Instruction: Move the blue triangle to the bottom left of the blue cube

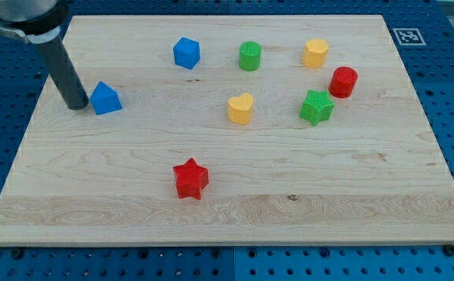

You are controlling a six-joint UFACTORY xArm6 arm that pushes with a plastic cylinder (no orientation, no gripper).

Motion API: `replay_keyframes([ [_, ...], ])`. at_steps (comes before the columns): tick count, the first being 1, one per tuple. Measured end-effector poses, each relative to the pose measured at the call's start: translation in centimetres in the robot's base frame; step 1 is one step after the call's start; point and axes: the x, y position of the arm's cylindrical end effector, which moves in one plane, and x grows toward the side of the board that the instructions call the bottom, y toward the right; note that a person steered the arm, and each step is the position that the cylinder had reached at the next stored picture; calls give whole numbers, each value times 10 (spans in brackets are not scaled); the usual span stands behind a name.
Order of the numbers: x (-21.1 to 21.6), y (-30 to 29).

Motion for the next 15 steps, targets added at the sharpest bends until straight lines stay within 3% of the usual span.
replay_keyframes([
  [2, 13, 47],
  [5, 1, 56],
  [8, -84, 41],
  [9, -92, 41],
  [12, -41, 41],
  [15, -41, 17],
])
